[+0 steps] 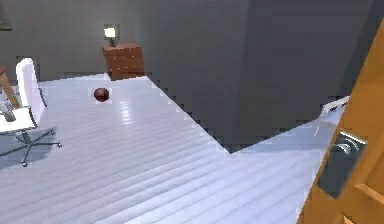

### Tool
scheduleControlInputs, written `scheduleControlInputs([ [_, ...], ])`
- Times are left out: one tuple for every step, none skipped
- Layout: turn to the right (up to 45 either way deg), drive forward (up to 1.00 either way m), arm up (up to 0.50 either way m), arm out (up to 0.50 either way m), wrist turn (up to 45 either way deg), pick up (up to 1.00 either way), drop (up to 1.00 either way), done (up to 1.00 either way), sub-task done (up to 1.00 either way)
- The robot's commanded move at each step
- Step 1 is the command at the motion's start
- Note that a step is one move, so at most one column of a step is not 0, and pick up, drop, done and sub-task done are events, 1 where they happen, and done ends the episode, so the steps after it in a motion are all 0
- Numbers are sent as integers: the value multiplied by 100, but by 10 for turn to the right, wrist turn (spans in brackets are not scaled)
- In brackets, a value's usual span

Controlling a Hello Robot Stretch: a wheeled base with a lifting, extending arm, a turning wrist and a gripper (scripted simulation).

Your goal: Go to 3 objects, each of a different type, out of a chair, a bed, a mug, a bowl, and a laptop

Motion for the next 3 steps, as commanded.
scheduleControlInputs([
  [-60, 0, 0, 0, 0, 0, 0, 0, 0],
  [0, 50, 0, 0, 0, 0, 0, 0, 0],
  [210, 0, 0, 0, 0, 0, 0, 0, 0],
])
